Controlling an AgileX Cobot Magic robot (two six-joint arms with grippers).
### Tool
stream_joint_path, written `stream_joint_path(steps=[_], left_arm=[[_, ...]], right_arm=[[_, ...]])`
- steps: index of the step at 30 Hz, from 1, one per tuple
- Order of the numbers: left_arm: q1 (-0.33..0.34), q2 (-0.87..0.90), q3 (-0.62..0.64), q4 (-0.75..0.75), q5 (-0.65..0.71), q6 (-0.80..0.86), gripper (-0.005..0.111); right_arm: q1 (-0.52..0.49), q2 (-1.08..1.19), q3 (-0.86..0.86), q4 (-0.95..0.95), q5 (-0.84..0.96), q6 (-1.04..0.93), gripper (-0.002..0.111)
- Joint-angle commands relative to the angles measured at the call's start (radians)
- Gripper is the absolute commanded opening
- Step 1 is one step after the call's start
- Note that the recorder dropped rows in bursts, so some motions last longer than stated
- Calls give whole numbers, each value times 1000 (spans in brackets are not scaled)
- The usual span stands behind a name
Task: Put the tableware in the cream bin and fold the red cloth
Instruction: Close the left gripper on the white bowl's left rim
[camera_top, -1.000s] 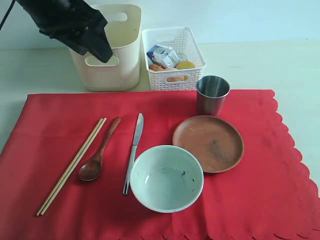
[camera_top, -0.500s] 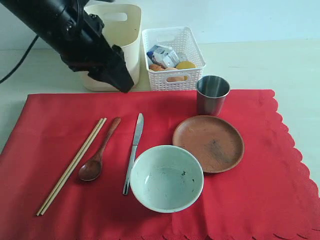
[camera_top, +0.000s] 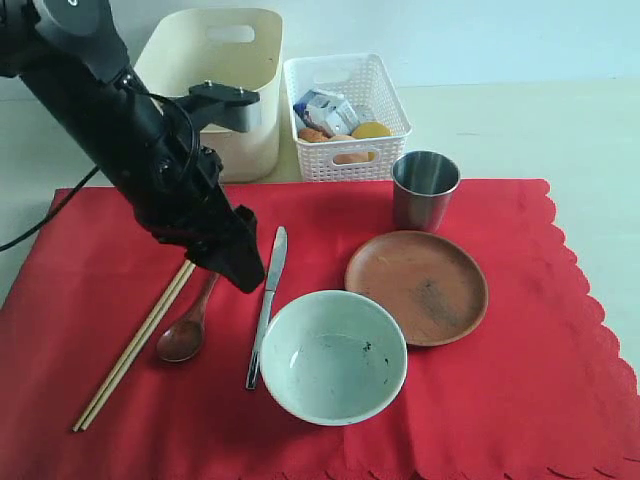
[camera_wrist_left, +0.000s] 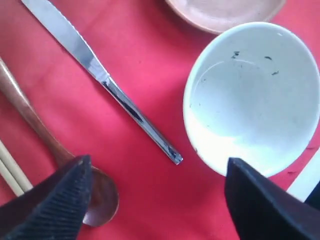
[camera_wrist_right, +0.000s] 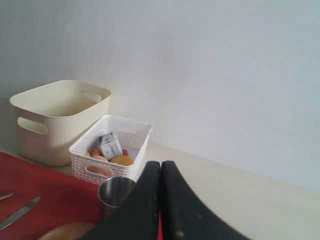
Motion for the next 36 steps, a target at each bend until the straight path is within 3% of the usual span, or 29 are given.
stream_joint_path(steps=[1,11,16,32,36], left_arm=[[-19,25,25,-26,-26,0,71],[-124,113,34,-23,-188,-1,71],[-124,147,34,-23,-297,-20,71],[-124,208,34,-23,-267,-18,71],[-124,213,34,-23,-265,-17,54]], right_arm=[[-94,-12,6,6,2,-2,0],[-273,-22,40,6,-27,-2,0],[-276,-106,208,6,-68,-2,0],[-276,-208,433,6,-64,-2,0],[-276,-229,433,6,-73,-2,0]])
